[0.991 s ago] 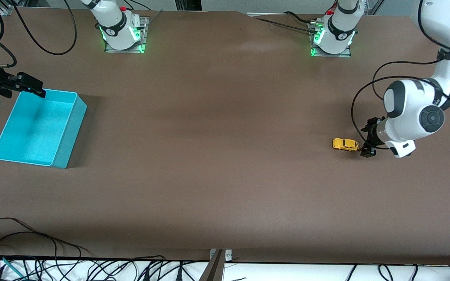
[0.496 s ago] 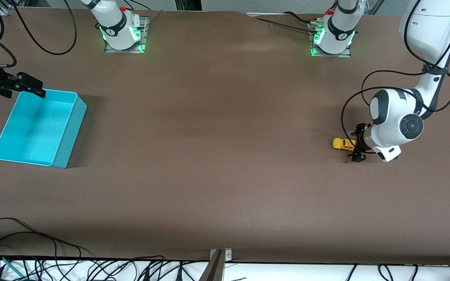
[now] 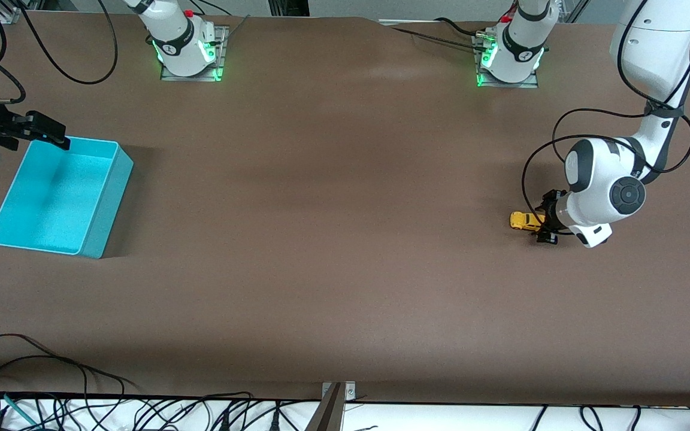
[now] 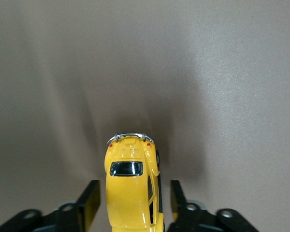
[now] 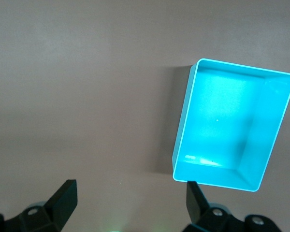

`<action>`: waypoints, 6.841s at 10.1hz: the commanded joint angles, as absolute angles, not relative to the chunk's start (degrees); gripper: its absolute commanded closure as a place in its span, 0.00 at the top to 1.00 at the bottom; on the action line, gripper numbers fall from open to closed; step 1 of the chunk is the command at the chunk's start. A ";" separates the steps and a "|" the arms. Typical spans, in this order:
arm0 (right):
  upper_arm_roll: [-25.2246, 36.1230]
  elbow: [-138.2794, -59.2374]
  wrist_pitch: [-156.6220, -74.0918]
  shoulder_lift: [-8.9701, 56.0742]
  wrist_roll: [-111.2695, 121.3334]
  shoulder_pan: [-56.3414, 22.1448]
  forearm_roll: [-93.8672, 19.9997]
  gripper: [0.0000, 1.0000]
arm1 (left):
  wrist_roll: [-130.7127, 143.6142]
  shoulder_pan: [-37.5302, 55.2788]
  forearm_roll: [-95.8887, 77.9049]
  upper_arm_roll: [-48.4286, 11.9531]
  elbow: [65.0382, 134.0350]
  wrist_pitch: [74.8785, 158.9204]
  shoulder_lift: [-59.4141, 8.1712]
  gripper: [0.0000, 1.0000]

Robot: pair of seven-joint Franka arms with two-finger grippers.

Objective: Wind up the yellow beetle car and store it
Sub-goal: 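Close the left gripper on the yellow car's body, then drag the car backward along the table with the left gripper, then open the left gripper to release the car toward the box, then raise the left gripper and draw it back from the car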

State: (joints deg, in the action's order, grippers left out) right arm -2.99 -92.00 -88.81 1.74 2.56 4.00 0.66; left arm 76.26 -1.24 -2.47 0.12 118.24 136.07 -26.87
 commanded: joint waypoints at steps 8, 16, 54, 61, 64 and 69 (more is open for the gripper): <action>-3.16 -90.35 -87.71 2.29 2.81 4.04 0.53 1.00 | 89.82 -0.53 -4.31 -10.09 118.21 133.94 -24.69 0.00; -2.99 -90.35 -87.45 2.29 2.90 4.31 -1.32 1.00 | 92.99 -1.57 -0.72 -10.37 118.39 140.45 -29.18 0.00; -2.81 -90.35 -86.75 2.20 2.99 4.48 -2.99 1.00 | 66.31 -17.84 6.42 -15.03 110.24 129.32 -21.09 1.00; -2.81 -90.35 -86.84 2.20 2.99 4.48 -2.99 1.00 | 36.86 -17.84 4.92 -17.05 106.00 122.17 -17.15 0.98; -2.81 -90.35 -86.92 2.28 3.16 4.57 -2.81 1.00 | 28.85 -17.93 4.66 -18.10 106.08 121.99 -14.25 0.98; -2.99 -90.44 -88.86 3.95 3.16 4.22 -2.81 1.00 | 14.78 -17.84 4.83 -19.07 106.00 119.80 -10.64 1.00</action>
